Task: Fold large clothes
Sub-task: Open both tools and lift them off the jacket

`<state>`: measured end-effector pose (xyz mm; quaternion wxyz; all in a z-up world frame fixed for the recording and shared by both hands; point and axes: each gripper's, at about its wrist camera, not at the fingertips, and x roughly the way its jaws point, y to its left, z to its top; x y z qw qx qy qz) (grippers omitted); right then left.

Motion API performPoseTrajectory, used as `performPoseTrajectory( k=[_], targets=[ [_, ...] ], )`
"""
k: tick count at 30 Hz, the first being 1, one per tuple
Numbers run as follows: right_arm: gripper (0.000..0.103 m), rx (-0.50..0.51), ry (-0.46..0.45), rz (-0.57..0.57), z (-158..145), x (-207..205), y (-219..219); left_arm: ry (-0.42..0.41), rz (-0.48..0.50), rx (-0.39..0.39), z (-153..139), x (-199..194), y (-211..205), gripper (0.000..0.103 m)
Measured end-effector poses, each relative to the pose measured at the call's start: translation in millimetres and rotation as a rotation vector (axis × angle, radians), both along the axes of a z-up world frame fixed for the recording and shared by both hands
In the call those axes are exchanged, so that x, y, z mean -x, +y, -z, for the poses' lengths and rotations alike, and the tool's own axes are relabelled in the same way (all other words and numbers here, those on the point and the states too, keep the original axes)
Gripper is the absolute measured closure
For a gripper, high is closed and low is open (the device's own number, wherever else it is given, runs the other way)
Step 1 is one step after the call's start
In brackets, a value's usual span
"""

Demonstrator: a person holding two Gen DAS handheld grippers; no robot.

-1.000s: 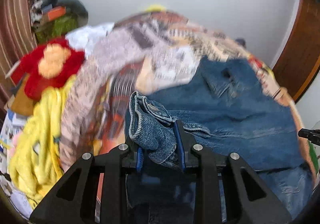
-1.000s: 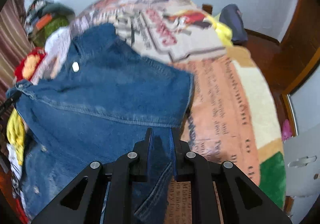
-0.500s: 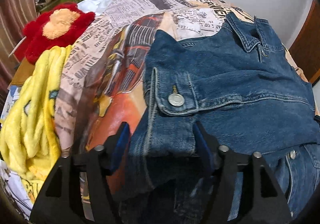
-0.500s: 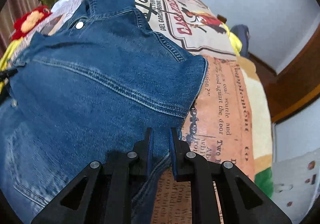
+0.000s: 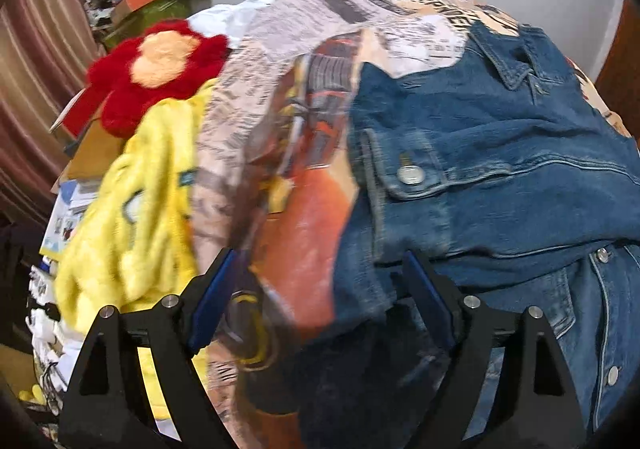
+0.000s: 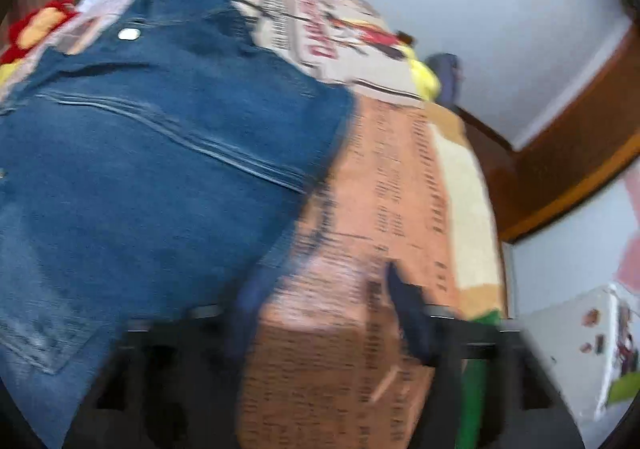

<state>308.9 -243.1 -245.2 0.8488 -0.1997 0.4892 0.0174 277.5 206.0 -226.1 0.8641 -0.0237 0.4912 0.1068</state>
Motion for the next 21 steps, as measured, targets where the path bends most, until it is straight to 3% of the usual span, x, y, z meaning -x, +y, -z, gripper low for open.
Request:
performPoseTrajectory(
  k=[4, 7, 12, 16, 21],
  targets=[
    [0.028, -0.207, 0.102, 0.105, -1.0, -10.4, -32.7, -0.011, -0.028, 0.008, -7.1, 1.9, 15.3, 0.019],
    [0.028, -0.295, 0.095, 0.136, -11.2, -15.3, -42.0, -0.030, -0.032, 0.014, -15.1, -6.9, 20.2, 0.019],
    [0.028, -0.458, 0.094, 0.124, -36.5, -37.4, -38.4, -0.065, 0.005, 0.094, -24.1, -38.5, 20.7, 0.014],
    [0.028, -0.544, 0.119, 0.113, -43.4, -61.4, -28.0, -0.037, 0.019, 0.165, -13.9, -77.7, 22.8, 0.014],
    [0.028, -0.573, 0.171, 0.141, -24.8, -96.7, -25.0, 0.020, 0.033, 0.223, 6.7, -121.4, 32.4, 0.015]
  ],
)
